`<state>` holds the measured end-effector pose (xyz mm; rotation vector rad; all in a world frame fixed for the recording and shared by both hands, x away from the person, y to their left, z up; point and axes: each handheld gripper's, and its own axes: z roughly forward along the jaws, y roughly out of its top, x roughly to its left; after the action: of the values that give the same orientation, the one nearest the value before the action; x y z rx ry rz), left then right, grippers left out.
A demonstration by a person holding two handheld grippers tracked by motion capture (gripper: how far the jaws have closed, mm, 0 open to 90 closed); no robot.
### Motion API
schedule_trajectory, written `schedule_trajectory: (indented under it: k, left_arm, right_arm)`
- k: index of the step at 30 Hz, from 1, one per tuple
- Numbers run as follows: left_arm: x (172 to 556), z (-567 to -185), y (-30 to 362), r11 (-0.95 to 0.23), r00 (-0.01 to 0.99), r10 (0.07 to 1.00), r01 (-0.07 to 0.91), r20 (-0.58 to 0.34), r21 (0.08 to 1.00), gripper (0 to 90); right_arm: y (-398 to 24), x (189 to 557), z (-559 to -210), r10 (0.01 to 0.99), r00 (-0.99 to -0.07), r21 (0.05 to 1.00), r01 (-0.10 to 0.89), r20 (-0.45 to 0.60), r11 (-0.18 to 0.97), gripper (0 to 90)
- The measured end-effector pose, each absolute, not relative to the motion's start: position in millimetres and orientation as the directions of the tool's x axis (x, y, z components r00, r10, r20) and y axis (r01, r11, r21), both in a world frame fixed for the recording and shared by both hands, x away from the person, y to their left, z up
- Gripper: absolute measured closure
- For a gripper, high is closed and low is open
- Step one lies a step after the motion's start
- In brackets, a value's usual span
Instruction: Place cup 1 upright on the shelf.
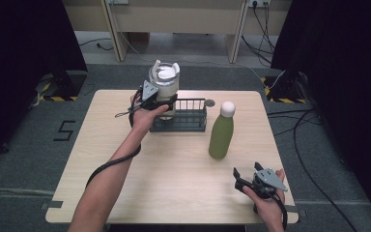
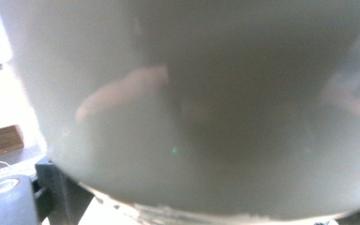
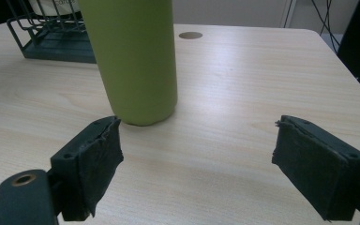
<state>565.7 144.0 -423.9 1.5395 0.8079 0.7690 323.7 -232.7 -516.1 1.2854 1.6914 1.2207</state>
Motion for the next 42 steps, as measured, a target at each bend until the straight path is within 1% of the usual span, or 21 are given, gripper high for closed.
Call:
schedule_trajectory:
  k: [4,7,14,19,26,36,42]
  left_arm:
    - [566.0,-427.5,142.2,-0.074,0.542,0.84,0.077,0.02,0.994,9.1]
    - [566.0,-431.1,142.8,-0.093,0.543,0.839,0.088,0.03,0.992,9.1]
    - [567.3,-439.1,142.9,-0.096,0.54,0.842,0.107,0.023,0.99,9.1]
    - [567.5,-438.9,143.3,-0.094,0.54,0.841,0.108,0.021,0.99,9.1]
    - [567.8,-441.6,147.8,-0.066,0.536,0.844,0.116,-0.007,0.991,9.0]
    - [568.5,-441.7,149.7,-0.078,0.554,0.833,0.119,-0.001,0.99,8.5]
    - [567.1,-441.4,149.2,-0.081,0.554,0.832,0.129,-0.004,0.988,3.9]
  right_arm:
    - [-233.0,323.6,-516.2,0.959,-0.283,0.943,0.324,0.022,0.074,15.2]
    - [-232.4,323.9,-516.3,0.958,-0.285,0.942,0.328,0.023,0.075,15.2]
    - [-232.4,324.0,-516.4,0.958,-0.286,0.942,0.328,0.025,0.073,15.2]
    - [-232.1,324.1,-516.5,0.958,-0.287,0.941,0.329,0.024,0.075,15.2]
    - [-232.6,323.8,-516.4,0.958,-0.287,0.941,0.329,0.024,0.074,15.2]
    - [-229.9,324.6,-516.7,0.956,-0.293,0.94,0.331,0.022,0.08,15.1]
    - [-229.7,324.4,-516.4,0.957,-0.291,0.941,0.329,0.018,0.082,15.0]
